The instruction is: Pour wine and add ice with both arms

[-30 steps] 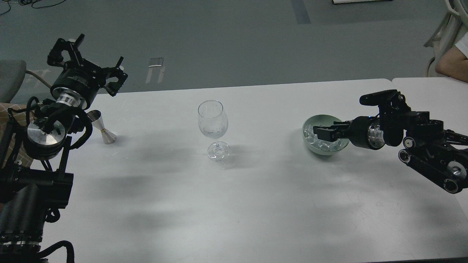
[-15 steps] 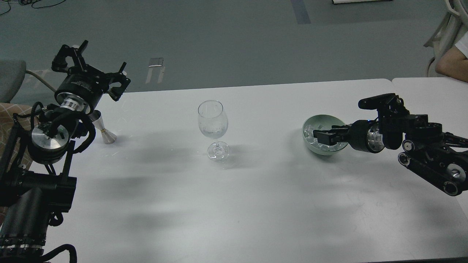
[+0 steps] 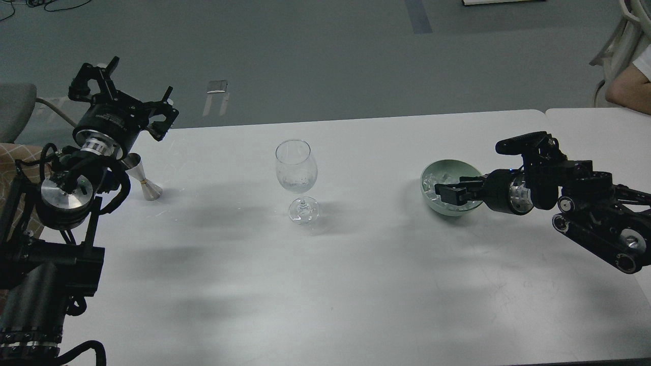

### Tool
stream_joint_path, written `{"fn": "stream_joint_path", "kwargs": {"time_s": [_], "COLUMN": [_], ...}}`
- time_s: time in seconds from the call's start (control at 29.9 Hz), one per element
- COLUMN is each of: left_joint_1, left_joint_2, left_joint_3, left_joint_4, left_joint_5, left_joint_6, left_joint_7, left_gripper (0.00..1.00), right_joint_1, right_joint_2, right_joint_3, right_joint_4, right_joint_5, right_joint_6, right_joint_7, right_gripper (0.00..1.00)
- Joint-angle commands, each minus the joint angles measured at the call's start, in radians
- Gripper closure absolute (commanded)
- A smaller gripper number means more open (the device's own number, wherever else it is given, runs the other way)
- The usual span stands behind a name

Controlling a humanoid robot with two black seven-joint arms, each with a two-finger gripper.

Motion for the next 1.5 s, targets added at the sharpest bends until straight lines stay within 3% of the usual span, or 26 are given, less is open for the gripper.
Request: {"fn": "stream_joint_path", "kwargs": {"time_s": [0.0, 0.23, 0.47, 0.97, 1.47], "left_joint_1": [0.009, 0.010, 0.013, 0.024, 0.024], "left_joint_2": [-0.001, -0.001, -0.001, 0.002, 0.015], "left_joint_3": [0.000, 0.001, 0.001, 0.001, 0.001], "left_joint_4": [0.000, 0.000, 0.008, 0.012, 0.012], "left_joint_5": [0.000, 0.000, 0.000, 0.000, 0.000], "left_joint_6": [-0.001, -0.009, -0.014, -0.026, -0.026], "left_joint_7": [0.000, 0.000, 0.000, -0.006, -0.006], "left_gripper": [0.02, 0.02, 0.02, 0.02, 0.02], "right_joint_1": [0.000, -0.002, -0.002, -0.002, -0.003], "right_joint_2": [-0.002, -0.002, 0.000, -0.031, -0.109], "right_joint_3": [-0.004, -0.004, -0.004, -0.002, 0.047], "right_joint_4": [0.000, -0.002, -0.002, 0.000, 0.081], "right_joint_5": [0.000, -0.002, -0.005, -0.005, 0.005], "right_joint_6": [0.000, 0.000, 0.000, 0.000, -0.006], "right_joint_7": [-0.001, -0.001, -0.001, 0.001, 0.001], "right_gripper": [0.39, 0.41, 0.55, 0.69, 0.70]}}
